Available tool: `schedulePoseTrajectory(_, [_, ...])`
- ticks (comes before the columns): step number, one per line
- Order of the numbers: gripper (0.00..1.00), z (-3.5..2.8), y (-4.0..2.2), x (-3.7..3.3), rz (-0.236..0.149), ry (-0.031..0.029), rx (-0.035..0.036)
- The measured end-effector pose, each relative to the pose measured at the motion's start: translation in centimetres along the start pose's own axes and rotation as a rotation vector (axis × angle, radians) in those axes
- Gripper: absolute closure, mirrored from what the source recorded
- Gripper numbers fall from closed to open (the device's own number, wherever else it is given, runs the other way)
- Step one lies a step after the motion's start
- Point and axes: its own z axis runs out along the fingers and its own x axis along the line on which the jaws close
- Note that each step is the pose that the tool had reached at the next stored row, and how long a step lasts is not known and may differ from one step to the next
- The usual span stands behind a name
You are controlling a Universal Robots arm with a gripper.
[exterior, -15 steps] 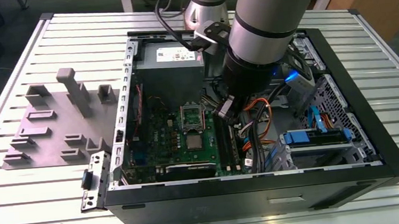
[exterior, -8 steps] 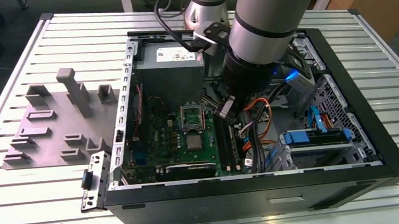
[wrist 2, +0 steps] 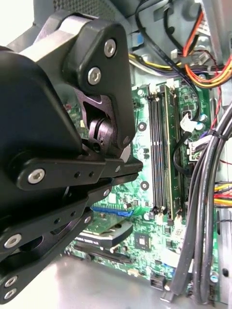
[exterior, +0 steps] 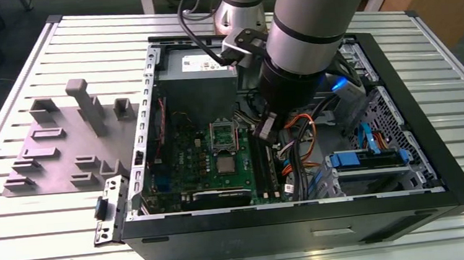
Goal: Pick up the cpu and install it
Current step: 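Close the cpu cover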
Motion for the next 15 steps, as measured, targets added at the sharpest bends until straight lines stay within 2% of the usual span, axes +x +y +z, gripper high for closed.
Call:
schedulePoseTrajectory(1, [0.85,0.0,0.0,0.0,-0.009,0.0005,0.0002])
schedulePoseTrajectory(9, [0.84,0.0,0.0,0.0,-0.01,0.0005,0.0002])
schedulePoseTrajectory(11, [0.72,0.0,0.0,0.0,-0.01,0.0005,0.0002])
schedulePoseTrajectory(12, [0.72,0.0,0.0,0.0,-0.01,0.0005,0.0002])
schedulePoseTrajectory(13, [0.65,0.0,0.0,0.0,-0.01,0.0005,0.0002])
schedulePoseTrajectory(15, [0.65,0.0,0.0,0.0,-0.01,0.0005,0.0002])
